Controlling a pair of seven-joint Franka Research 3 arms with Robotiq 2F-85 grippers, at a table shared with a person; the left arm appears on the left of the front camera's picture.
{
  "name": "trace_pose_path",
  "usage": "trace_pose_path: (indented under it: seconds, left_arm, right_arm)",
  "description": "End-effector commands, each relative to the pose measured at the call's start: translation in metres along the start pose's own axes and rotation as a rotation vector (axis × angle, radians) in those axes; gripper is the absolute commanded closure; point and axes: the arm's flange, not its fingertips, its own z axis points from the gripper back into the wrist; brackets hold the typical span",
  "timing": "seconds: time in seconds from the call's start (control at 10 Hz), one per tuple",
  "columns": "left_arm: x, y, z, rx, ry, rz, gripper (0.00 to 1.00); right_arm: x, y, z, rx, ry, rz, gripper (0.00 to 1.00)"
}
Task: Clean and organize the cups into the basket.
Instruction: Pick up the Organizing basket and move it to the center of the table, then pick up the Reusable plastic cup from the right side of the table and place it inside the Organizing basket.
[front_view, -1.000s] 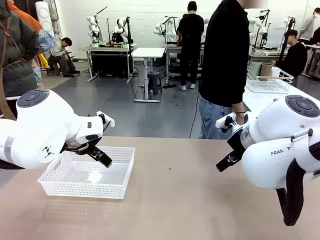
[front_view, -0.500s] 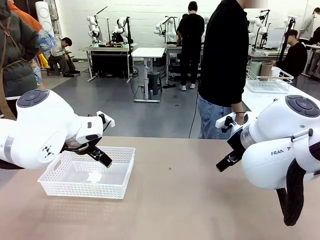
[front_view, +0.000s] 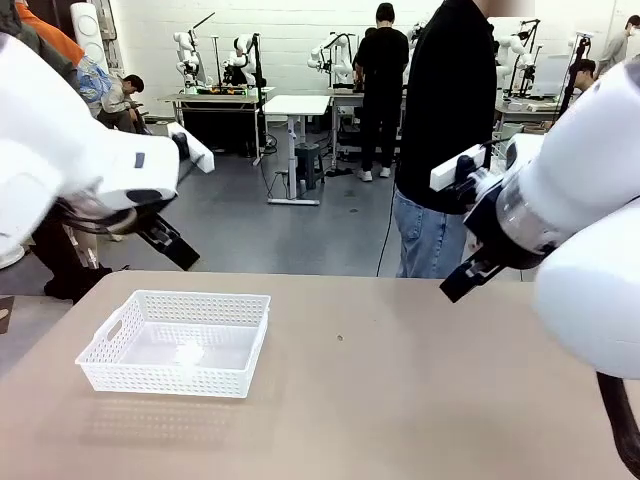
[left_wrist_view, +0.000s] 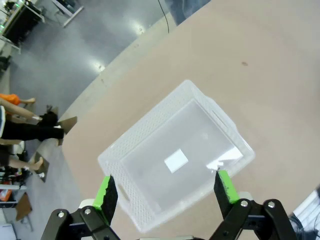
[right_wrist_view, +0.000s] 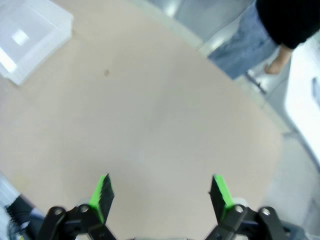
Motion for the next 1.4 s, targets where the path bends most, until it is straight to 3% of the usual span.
trace_pose_path:
  seconds: [0.0, 0.1, 0.3, 0.4, 0.5, 0.7, 0.9, 1.0, 1.1, 1.2, 1.3]
  left_arm:
    - [-0.010, -0.017, 0.022, 0.076, 0.108, -0.093, 0.00]
    - [0.000, 0.000, 0.000, 0.000, 0.000, 0.000, 0.00]
    - [0.000, 0.000, 0.000, 0.000, 0.000, 0.000, 0.00]
    - [-0.005, -0.006, 0.022, 0.021, 0.031, -0.026, 0.00]
    - [-0.014, 0.007, -0.006, -0.176, 0.032, 0.196, 0.00]
    - [-0.058, 0.002, -0.010, -0.348, 0.131, 0.245, 0.00]
    - [-0.105, -0.017, -0.006, -0.386, 0.326, 0.229, 0.00]
    - [-0.118, -0.031, -0.013, -0.359, 0.384, 0.214, 0.00]
    - [-0.043, 0.005, -0.013, -0.378, 0.247, 0.241, 0.00]
    - [-0.043, 0.005, -0.013, -0.378, 0.247, 0.241, 0.00]
    - [-0.043, 0.005, -0.013, -0.378, 0.247, 0.241, 0.00]
  right_arm:
    - [0.003, -0.006, -0.033, 0.029, -0.023, 0.013, 0.00]
    - [0.003, -0.006, -0.033, 0.029, -0.023, 0.013, 0.00]
    - [0.003, -0.006, -0.033, 0.029, -0.023, 0.013, 0.00]
    - [0.003, -0.002, -0.014, 0.021, -0.006, -0.003, 0.00]
    - [-0.008, -0.016, -0.032, 0.180, 0.012, -0.117, 0.00]
    - [-0.059, -0.013, -0.033, 0.304, 0.138, -0.213, 0.00]
    - [-0.115, 0.008, -0.040, 0.399, 0.354, -0.278, 0.00]
    - [-0.135, 0.017, -0.045, 0.394, 0.478, -0.231, 0.00]
    - [-0.130, 0.012, -0.048, -0.318, 0.648, -0.001, 0.00]
    - [-0.048, -0.006, -0.039, 0.377, 0.381, -0.237, 0.00]
    - [-0.048, -0.006, -0.039, 0.377, 0.381, -0.237, 0.00]
